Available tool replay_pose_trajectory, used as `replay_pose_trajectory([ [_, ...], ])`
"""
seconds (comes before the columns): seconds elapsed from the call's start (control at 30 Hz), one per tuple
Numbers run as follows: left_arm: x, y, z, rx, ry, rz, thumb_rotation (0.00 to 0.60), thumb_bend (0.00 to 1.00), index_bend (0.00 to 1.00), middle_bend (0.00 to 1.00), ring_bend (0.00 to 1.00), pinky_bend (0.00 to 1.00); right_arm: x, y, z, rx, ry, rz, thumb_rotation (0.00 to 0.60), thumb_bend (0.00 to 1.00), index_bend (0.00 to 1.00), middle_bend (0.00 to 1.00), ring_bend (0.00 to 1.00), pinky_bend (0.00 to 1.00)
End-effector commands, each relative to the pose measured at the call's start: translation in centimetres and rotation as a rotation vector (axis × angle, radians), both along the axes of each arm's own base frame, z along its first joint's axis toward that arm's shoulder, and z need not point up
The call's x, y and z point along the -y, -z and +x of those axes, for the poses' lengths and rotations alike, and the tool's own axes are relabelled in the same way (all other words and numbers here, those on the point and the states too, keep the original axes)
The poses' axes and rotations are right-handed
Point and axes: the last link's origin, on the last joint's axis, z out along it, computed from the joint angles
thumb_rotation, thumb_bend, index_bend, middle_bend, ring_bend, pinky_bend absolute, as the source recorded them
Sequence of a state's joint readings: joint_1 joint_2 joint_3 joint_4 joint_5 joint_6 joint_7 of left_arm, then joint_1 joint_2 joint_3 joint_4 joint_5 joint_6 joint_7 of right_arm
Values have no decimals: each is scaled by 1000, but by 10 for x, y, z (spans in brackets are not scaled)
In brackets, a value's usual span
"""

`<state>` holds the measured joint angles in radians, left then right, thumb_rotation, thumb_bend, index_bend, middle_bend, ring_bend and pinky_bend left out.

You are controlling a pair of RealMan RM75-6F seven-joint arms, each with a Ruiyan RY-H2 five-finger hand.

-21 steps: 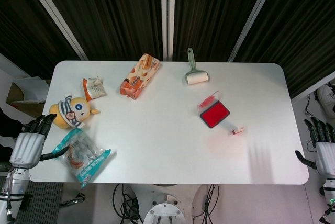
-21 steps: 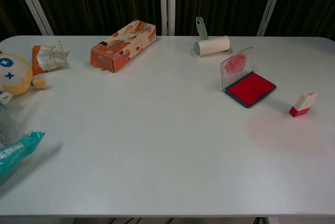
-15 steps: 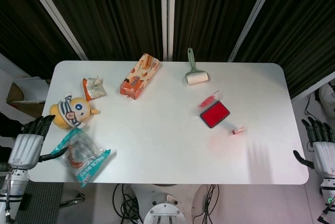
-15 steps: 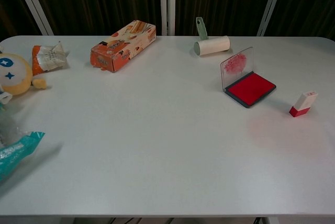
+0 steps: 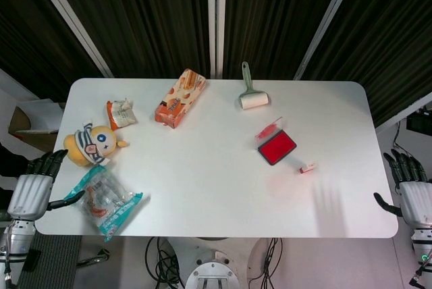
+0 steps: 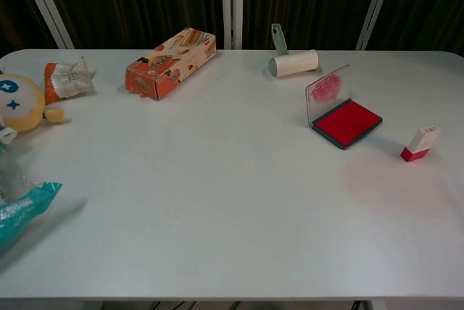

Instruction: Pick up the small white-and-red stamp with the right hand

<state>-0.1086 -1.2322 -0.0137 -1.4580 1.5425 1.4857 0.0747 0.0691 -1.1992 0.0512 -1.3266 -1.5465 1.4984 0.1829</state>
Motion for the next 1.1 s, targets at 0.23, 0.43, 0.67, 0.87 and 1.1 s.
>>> replay_pose_trajectory([
  [0.23, 3, 7, -1, -1, -5, -23, 83, 77, 36, 117, 109, 190, 26, 9, 9, -151, -86, 87, 600, 153, 0, 104, 801, 1000],
  [0.43, 1, 15, 0, 5, -3, -50, 83, 78, 37, 117, 109, 190, 53, 47, 24, -226, -131, 190, 600, 153, 157, 165, 801, 1000],
  [0.67, 2, 13, -1, 2, -2, -43, 86, 77, 39, 117, 109, 190, 74, 92, 32, -249, -142, 254, 600, 154, 189, 205, 801, 1000],
  [0.87, 5, 10, -5, 3, -16, -39, 84, 77, 39, 117, 109, 190, 88, 111, 37, -216, -155, 244, 600, 175, 210, 235, 801, 1000],
  [1.1, 5, 11, -8, 5, -23, -51, 86, 77, 39, 117, 109, 190, 97, 129, 39, -233, -166, 262, 600, 181, 273, 301, 801, 1000],
])
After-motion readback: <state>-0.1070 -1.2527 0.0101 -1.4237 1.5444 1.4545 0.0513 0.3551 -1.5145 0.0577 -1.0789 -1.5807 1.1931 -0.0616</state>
